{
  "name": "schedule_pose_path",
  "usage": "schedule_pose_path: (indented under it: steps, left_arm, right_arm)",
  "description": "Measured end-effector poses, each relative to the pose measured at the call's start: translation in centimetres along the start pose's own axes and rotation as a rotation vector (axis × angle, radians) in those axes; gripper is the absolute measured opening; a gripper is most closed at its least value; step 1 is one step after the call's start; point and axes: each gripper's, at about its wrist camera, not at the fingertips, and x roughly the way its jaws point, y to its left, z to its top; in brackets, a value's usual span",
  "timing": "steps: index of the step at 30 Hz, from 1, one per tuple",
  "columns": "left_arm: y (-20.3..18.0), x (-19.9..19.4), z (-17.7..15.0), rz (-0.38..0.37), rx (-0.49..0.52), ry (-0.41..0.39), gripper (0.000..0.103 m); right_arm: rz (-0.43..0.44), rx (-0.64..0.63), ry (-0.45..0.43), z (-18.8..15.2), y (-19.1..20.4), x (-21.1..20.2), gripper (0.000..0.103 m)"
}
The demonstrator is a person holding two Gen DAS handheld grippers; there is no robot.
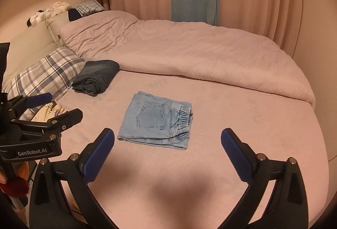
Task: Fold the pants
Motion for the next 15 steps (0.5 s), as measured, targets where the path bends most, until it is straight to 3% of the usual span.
schedule_pose_path:
  steps: [15]
  left_arm:
    - [0.24, 0.46, -0.16, 0.008, 0.004, 0.011, 0.096]
  right_arm:
    - [-0.012, -0.006, 0.025, 0.16, 0.19, 0.45, 0.102]
